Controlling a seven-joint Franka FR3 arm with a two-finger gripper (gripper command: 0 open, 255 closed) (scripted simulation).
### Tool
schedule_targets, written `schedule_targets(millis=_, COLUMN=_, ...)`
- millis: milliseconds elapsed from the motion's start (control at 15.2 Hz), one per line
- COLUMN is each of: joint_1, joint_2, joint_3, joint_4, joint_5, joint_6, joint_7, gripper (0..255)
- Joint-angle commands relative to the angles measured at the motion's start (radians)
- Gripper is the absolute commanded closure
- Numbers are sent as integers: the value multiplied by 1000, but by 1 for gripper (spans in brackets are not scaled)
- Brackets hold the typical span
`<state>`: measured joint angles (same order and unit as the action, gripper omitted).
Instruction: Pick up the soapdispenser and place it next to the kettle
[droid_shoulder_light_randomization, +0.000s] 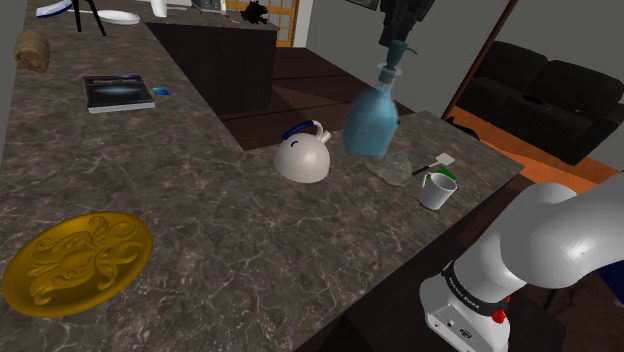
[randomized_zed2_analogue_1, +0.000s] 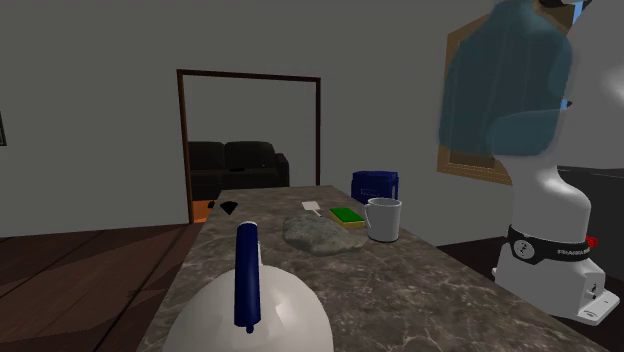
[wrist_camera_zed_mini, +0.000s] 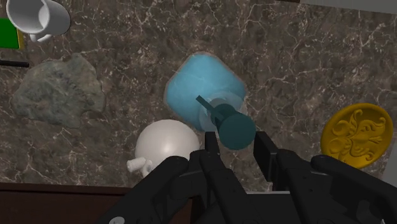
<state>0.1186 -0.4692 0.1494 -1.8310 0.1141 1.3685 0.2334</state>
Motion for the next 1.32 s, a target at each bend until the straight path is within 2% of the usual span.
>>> schedule_targets(millis=0, joint_1=2, joint_2=-7, joint_3=7, joint_4=-28, joint_5=4, joint_6=22, joint_7=7, gripper=255)
schedule_targets(millis=1254, joint_1=10, joint_2=-89, joint_3=17, joint_4=-356, joint_5=18, joint_6=268, joint_7=-13, gripper=255)
